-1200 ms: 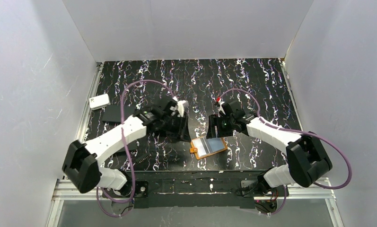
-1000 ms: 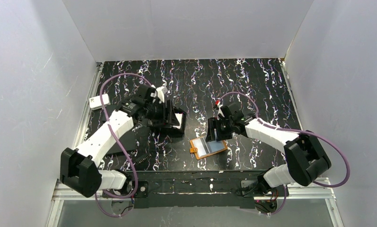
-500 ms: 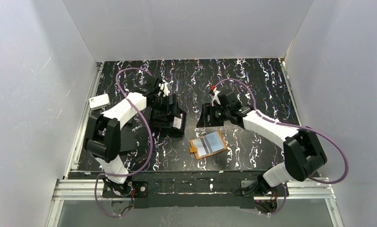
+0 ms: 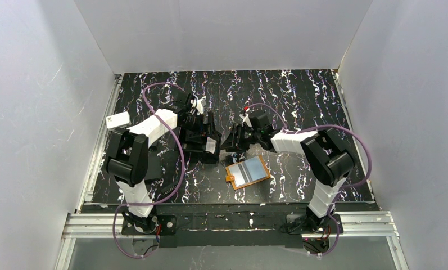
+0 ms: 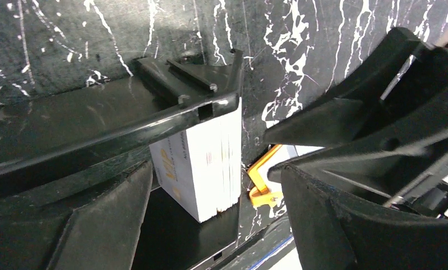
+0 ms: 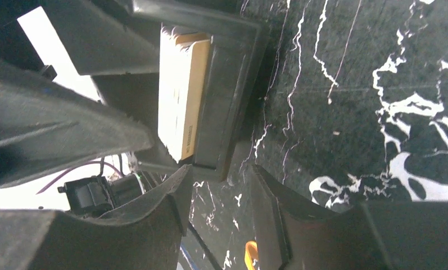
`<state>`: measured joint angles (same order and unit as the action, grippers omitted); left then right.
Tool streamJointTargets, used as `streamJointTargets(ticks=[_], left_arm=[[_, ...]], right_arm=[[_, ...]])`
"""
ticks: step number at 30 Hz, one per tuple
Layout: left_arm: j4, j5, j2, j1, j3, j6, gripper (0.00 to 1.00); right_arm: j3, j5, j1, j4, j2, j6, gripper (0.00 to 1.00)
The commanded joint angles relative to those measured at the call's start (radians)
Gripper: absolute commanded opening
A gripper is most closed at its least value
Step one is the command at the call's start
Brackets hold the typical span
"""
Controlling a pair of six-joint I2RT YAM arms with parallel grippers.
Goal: Put the credit cards into the card holder
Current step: Pick up the credit card from the storage box.
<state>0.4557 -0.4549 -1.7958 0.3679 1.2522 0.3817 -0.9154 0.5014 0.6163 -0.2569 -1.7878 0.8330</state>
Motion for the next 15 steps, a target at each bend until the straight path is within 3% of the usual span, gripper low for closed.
streamJointTargets(ticks=[1,11,15], left_arm=[[-0.015,-0.075,-0.015,-0.006,0.018,-0.007,0.84],[-0.032,-0.165,-0.04,-0.004,0.022,0.009,0.84],[-0.049,-0.199,-0.029,-0.005,0.016,0.023,0.76]], right_arm=[[-0.01,0.032,-0.004,-0.143,-0.042,0.055,0.5],[-0.041,0.029,-0.004,-0.135,-0.099,0.043,0.5],[-0.042,0.04,-0.004,-0.154,-0.109,0.055,0.49]])
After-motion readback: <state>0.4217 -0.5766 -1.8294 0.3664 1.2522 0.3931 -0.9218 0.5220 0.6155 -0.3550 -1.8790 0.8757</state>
